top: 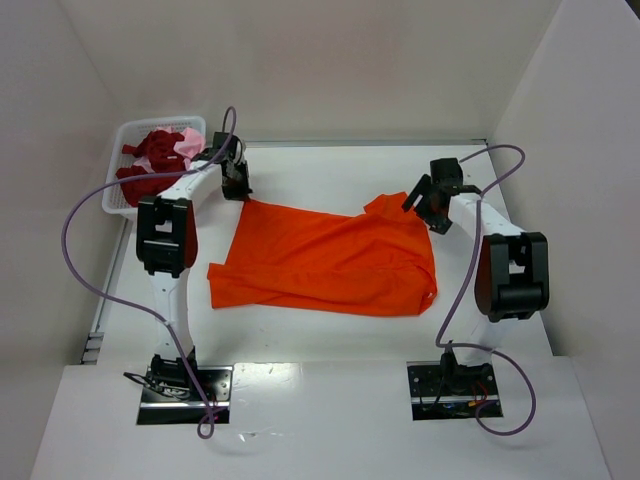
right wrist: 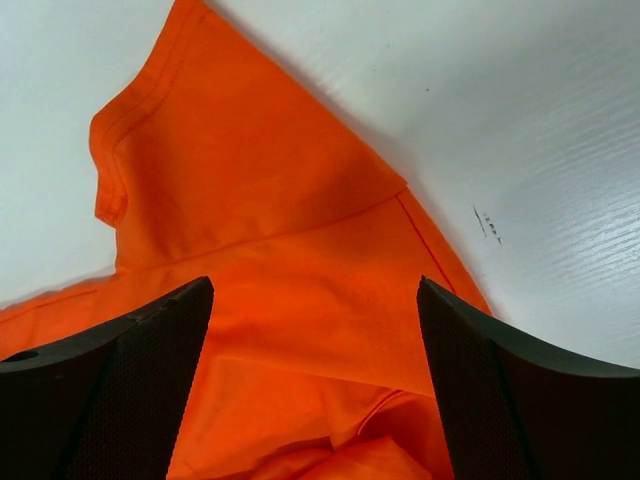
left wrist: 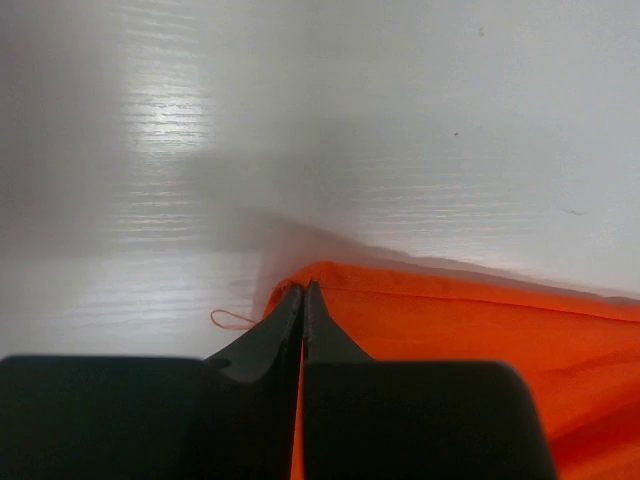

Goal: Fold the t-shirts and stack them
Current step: Flatten out the tshirt

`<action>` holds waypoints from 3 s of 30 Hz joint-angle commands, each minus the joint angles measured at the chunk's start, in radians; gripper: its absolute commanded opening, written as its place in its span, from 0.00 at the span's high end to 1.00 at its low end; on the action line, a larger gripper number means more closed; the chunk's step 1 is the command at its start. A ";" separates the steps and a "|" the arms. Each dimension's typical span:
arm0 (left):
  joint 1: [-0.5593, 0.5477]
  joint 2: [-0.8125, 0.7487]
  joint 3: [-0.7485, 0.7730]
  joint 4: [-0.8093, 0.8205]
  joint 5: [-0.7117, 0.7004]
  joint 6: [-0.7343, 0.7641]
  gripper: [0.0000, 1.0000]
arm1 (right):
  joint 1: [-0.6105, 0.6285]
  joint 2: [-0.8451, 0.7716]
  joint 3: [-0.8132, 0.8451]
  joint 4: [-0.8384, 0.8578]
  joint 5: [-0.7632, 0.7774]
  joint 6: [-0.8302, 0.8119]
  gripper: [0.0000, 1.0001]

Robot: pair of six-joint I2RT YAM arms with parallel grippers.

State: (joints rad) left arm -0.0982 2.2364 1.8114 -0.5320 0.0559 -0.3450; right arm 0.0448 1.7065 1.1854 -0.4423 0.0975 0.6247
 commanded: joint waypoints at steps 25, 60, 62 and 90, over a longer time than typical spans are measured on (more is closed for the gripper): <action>0.026 -0.029 0.069 -0.034 0.064 0.057 1.00 | -0.028 0.134 0.013 0.197 0.071 -0.074 0.17; 0.045 -0.061 0.126 -0.043 0.064 0.057 1.00 | -0.037 0.165 0.219 0.177 0.028 -0.097 0.99; 0.045 -0.073 0.155 -0.043 0.055 0.057 1.00 | -0.049 0.180 0.329 0.177 0.019 -0.108 0.99; 0.054 -0.523 0.595 -0.029 -0.151 0.081 1.00 | -0.072 -0.159 0.746 0.283 -0.064 -0.361 0.99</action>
State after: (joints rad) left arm -0.0528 1.6909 2.3684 -0.4984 -0.0505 -0.2935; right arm -0.0101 1.5146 1.8465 -0.1463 0.0086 0.3134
